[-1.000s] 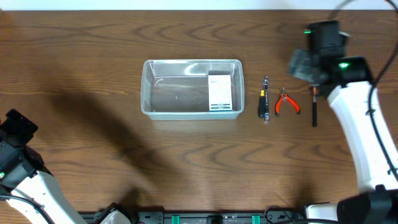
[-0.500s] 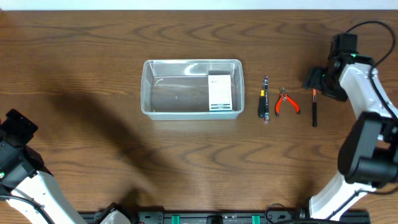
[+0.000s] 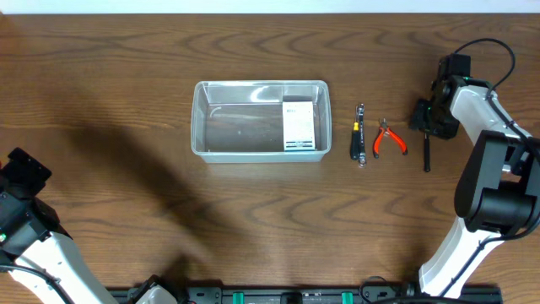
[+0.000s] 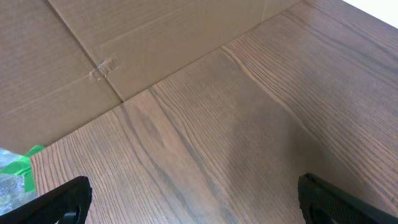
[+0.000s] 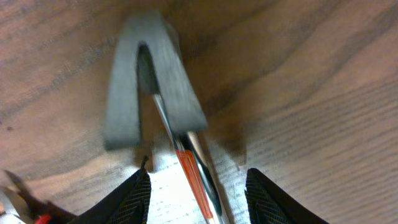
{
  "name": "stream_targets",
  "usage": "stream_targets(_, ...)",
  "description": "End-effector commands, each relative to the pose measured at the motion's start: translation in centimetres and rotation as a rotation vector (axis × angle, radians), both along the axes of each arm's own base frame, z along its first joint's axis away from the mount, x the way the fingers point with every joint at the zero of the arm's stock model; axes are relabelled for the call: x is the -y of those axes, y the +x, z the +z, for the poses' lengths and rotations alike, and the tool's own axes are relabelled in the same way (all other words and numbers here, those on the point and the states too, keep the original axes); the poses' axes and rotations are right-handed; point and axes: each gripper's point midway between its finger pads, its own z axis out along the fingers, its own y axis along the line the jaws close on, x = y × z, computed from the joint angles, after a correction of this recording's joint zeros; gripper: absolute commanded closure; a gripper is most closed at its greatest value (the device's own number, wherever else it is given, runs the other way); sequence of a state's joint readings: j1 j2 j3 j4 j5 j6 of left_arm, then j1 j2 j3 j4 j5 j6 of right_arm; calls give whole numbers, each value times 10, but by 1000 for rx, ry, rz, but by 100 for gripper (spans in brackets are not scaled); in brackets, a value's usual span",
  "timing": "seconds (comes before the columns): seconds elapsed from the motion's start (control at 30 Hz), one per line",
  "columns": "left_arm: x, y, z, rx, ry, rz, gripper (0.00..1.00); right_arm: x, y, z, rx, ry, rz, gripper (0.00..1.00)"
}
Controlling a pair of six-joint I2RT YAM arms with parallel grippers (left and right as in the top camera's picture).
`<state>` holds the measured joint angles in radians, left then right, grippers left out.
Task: Pack container
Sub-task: 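Grasp the red-handled hammer by its handle with the right gripper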
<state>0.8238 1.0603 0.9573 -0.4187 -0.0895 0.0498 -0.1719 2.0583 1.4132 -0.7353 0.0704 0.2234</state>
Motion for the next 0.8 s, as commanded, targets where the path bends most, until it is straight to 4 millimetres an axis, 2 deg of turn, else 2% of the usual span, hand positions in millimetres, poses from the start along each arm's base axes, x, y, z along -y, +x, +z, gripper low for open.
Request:
stream_targets(0.0,-4,-1,13,15,24,16,2,2,0,-8,-6,4,-2,50)
stream_targets(0.03,-4,-1,13,15,24,16,2,2,1,-9,-6,4,-2,51)
stream_targets(0.17,-4,-1,13,15,24,16,2,2,1,-12,-7,5,-6,71)
stream_targets(0.3,-4,-1,13,15,24,16,2,3,2,-11,-3,4,-5,76)
stream_targets(0.4,-4,-1,13,15,24,16,2,2,2,-11,-3,5,-5,87)
stream_targets(0.47,-4,-1,13,15,24,16,2,2,1,-11,-6,5,-5,99)
stream_targets(0.53,-4,-1,13,15,24,16,2,3,2,-6,-6,3,-5,99)
stream_targets(0.6,-4,-1,13,15,24,16,2,4,3,5,1,-5,-7,99)
stream_targets(0.67,-4,-1,13,15,24,16,2,5,9,25,29,-9,-7,99)
stream_targets(0.77,-4,-1,13,15,24,15,2,1,23,70,112,-9,8,99)
